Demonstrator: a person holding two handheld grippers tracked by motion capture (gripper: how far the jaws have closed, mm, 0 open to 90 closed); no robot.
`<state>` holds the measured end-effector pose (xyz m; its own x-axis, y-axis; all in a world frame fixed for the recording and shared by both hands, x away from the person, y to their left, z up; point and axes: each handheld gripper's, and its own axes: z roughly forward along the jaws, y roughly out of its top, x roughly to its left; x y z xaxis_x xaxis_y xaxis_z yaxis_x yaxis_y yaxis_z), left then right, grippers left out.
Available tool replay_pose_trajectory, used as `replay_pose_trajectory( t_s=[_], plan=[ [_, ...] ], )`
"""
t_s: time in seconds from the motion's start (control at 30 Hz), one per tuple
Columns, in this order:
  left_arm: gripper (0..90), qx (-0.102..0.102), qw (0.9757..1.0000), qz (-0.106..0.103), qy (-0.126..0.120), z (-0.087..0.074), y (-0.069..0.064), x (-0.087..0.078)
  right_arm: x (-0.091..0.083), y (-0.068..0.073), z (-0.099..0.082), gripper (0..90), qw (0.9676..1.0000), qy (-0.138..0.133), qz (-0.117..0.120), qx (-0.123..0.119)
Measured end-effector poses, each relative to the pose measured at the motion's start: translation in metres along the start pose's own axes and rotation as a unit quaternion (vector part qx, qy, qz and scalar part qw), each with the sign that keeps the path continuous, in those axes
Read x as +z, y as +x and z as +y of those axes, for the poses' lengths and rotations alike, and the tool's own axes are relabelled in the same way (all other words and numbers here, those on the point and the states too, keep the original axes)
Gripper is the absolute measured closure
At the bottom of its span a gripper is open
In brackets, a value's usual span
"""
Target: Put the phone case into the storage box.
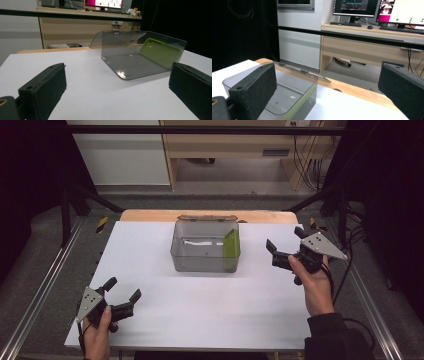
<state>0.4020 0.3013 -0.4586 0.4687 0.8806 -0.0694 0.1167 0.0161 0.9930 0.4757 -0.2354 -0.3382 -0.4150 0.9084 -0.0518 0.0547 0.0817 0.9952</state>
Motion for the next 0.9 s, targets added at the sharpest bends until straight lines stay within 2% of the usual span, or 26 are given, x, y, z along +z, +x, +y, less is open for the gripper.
replay_pose_trajectory(
  t_s=[0.9],
  plan=[
    [1.2, 0.003, 1.0, -0.005, 0.001, 0.0, -0.001, 0.0, -0.031, -0.023, -0.036, 2.2, 0.9994, 0.024, -0.02, 0.016]
  ],
)
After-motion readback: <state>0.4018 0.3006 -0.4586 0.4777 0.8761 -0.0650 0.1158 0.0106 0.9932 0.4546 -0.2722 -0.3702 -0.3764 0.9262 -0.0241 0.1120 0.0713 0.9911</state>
